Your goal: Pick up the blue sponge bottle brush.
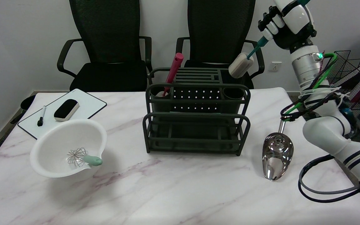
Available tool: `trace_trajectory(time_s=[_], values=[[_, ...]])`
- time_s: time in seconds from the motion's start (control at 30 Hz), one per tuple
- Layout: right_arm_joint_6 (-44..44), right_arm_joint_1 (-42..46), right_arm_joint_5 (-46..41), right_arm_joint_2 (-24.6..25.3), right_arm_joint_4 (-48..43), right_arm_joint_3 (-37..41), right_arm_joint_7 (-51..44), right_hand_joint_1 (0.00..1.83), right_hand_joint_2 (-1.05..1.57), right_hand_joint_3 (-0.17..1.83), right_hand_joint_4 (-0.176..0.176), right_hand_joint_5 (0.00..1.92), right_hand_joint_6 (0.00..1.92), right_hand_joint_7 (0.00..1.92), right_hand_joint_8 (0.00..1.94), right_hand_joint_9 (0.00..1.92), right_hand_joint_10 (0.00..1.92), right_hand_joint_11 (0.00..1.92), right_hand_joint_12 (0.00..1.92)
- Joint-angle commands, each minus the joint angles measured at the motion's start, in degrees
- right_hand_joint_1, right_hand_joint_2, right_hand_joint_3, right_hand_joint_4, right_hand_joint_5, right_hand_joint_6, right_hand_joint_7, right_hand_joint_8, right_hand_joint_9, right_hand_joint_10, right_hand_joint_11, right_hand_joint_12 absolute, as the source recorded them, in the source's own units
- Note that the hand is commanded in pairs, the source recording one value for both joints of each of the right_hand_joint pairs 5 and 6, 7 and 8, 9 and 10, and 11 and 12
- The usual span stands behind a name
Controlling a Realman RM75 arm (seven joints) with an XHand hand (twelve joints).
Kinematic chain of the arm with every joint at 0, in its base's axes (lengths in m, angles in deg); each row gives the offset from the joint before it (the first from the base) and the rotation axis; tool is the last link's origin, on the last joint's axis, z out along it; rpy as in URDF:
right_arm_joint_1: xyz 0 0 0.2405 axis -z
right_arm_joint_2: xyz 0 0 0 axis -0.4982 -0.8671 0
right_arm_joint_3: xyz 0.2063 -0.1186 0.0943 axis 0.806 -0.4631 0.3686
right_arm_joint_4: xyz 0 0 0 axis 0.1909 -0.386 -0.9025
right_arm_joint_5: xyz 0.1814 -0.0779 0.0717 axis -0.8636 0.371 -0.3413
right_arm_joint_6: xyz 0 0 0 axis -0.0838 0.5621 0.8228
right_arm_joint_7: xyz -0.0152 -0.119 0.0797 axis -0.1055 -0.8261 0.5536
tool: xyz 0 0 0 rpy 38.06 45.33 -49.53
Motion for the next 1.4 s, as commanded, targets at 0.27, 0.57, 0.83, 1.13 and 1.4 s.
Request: trace_trajectory(time_s=[0.27, 0.57, 0.83, 1.13, 1.4], values=[[0.1, 12.9, 0.2, 0.6, -21.0, 4.0, -0.2, 0.93, 1.57, 0.69, 0.0, 1.92, 1.92, 1.92, 1.92, 1.92, 1.92, 1.92, 1.92], [14.6, 16.2, 8.5, 1.2, -25.1, -11.9, -1.4, 0.92, 1.57, 0.89, 0.0, 1.92, 1.92, 1.92, 1.92, 1.92, 1.92, 1.92, 1.92], [21.6, 23.3, 10.1, 2.9, -24.7, -19.4, -8.0, 0.88, 1.57, 1.11, 0.0, 1.92, 1.92, 1.92, 1.92, 1.92, 1.92, 1.92, 1.92], [21.6, 32.5, 10.5, 7.3, -19.7, -21.1, -14.4, 0.87, 1.57, 1.11, 0.0, 1.92, 1.92, 1.92, 1.92, 1.92, 1.92, 1.92, 1.92], [25.0, 28.7, 10.1, 8.0, -12.1, -25.2, -13.5, 0.87, 1.57, 1.11, 0.0, 1.92, 1.92, 1.92, 1.92, 1.92, 1.92, 1.92, 1.92]])
